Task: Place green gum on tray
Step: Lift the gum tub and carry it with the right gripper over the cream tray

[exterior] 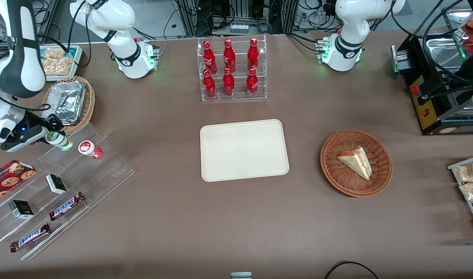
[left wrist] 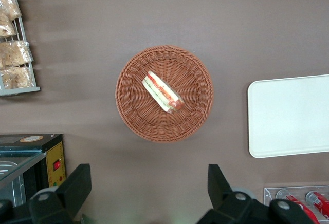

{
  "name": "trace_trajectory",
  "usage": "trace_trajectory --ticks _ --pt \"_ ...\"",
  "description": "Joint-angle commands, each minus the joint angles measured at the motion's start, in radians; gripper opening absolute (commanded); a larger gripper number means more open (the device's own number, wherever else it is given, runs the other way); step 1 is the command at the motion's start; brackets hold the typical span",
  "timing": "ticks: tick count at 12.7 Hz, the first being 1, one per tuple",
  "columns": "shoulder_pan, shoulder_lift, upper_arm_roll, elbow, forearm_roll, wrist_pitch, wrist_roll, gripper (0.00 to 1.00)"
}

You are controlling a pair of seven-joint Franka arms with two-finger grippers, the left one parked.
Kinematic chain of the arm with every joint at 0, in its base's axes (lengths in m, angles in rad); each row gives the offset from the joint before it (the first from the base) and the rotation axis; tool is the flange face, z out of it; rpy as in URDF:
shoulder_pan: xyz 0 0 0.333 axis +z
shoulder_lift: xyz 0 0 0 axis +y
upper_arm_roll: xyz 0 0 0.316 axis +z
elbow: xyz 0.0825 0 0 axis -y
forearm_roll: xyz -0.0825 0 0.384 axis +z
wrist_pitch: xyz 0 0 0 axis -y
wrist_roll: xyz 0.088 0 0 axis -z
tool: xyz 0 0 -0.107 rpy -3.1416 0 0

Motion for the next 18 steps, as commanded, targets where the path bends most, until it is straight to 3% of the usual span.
trace_trajectory --ticks 1,5,6,8,9,14,18 --pt "0.049 -0.015 -0.001 0.125 -0.002 -0.192 0.038 0.00" --pt "0.209 -0.120 0.040 0.176 0.001 -0.405 0.341 0.00" --pt "0.260 -0.131 0.052 0.179 0.021 -0.428 0.429 0.00" --pt "0.376 -0.121 0.058 0.210 0.124 -0.458 0.626 0.00" --pt "0.449 -0.121 0.063 0.211 0.130 -0.447 0.743 0.00" --pt "0.817 -0.024 0.075 0.213 0.133 -0.251 1.288 0.00" --pt "1.039 0.147 0.075 0.213 0.123 0.005 1.620 0.00"
